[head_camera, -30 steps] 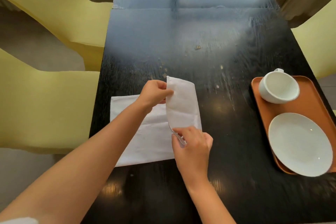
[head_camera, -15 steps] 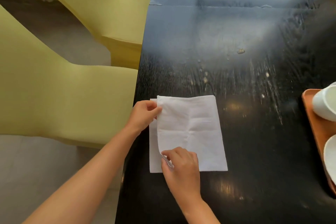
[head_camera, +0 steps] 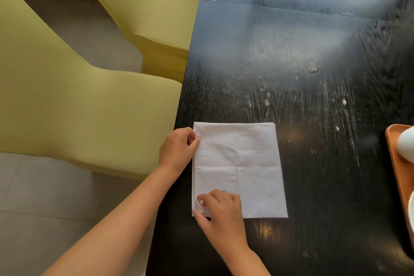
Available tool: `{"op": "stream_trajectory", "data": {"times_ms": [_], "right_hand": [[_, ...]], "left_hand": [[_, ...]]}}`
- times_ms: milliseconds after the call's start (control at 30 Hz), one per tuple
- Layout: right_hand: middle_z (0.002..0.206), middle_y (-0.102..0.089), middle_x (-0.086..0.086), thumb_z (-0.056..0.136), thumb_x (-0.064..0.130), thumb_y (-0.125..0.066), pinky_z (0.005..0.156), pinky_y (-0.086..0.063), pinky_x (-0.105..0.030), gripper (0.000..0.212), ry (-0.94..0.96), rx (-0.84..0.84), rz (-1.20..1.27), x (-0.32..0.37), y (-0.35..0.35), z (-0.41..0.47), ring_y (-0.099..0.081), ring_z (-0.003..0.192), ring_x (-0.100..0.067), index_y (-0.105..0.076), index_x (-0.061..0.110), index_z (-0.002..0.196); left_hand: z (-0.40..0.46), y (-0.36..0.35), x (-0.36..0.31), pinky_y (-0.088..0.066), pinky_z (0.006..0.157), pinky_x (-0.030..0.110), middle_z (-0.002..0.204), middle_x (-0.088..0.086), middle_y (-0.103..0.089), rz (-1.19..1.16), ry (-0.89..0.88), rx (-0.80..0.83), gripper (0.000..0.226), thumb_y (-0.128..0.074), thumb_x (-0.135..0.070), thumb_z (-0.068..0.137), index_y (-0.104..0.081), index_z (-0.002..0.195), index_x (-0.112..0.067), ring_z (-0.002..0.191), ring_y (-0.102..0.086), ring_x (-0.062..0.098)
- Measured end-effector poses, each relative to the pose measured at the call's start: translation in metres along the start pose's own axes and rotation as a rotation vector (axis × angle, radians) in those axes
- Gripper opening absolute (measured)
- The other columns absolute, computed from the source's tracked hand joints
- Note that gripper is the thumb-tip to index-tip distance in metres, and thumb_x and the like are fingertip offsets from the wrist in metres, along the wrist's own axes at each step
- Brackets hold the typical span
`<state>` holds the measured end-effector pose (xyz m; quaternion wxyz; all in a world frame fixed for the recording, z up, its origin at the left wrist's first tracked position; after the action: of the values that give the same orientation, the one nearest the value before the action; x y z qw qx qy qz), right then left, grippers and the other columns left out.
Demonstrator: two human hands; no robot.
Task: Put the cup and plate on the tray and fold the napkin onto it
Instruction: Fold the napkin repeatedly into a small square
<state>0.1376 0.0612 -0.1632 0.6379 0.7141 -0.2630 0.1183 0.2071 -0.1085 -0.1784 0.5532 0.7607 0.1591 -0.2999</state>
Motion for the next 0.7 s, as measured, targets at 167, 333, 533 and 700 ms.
{"op": "stream_trajectory", "data": {"times_ms": [167,333,533,700], "right_hand": [[0.088,-0.066,0.007,0.088,0.034,-0.045,0.077,-0.041,-0.027,0.029,0.010,-0.180,0.036,-0.022,0.027,0.015,-0.058,0.082,-0.008,-0.067,0.021,0.099],[0.142,-0.046,-0.013,0.093,0.017,-0.040,0.106,-0.030,-0.050,0.043,-0.095,-0.318,-0.159,-0.063,0.056,0.077,-0.036,0.135,-0.028,-0.042,0.007,0.135],[0.157,-0.014,-0.003,0.096,0.022,-0.035,0.114,-0.003,-0.048,0.053,-0.053,-0.046,-0.326,-0.090,0.041,0.126,-0.003,0.144,-0.017,-0.018,0.013,0.146],[0.155,-0.016,-0.003,0.091,0.037,-0.016,0.115,-0.005,-0.044,0.061,-0.012,-0.030,-0.358,-0.104,0.040,0.124,-0.002,0.141,-0.014,-0.020,0.011,0.145]], "left_hand": [[-0.006,0.001,-0.010,-0.043,0.069,0.035,0.097,0.006,-0.062,0.055,-0.160,-0.249,0.019,-0.055,-0.018,0.087,-0.058,0.104,-0.013,0.089,-0.057,0.027],[-0.013,-0.027,-0.038,-0.015,0.113,0.051,0.152,0.008,-0.029,0.291,-0.395,-0.121,0.053,-0.028,-0.023,0.092,-0.026,0.144,-0.011,0.142,-0.022,0.024],[-0.008,-0.073,-0.048,-0.013,0.113,0.053,0.154,0.003,-0.025,0.457,-0.394,0.101,0.054,-0.022,-0.025,0.092,-0.026,0.144,-0.013,0.142,-0.019,0.020],[-0.006,-0.073,-0.039,-0.021,0.111,0.052,0.151,0.004,-0.032,0.498,-0.420,0.092,0.056,-0.027,-0.035,0.091,-0.032,0.143,-0.014,0.139,-0.028,0.021]]}}
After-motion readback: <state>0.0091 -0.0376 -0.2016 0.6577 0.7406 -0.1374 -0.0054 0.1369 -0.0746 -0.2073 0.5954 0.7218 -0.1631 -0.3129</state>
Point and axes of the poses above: each hand's wrist, its own z-axis towards the middle knuckle, its own y-axis out of the back of the hand, x = y × z, the point moved 1 cm from there along z, towards the middle knuckle
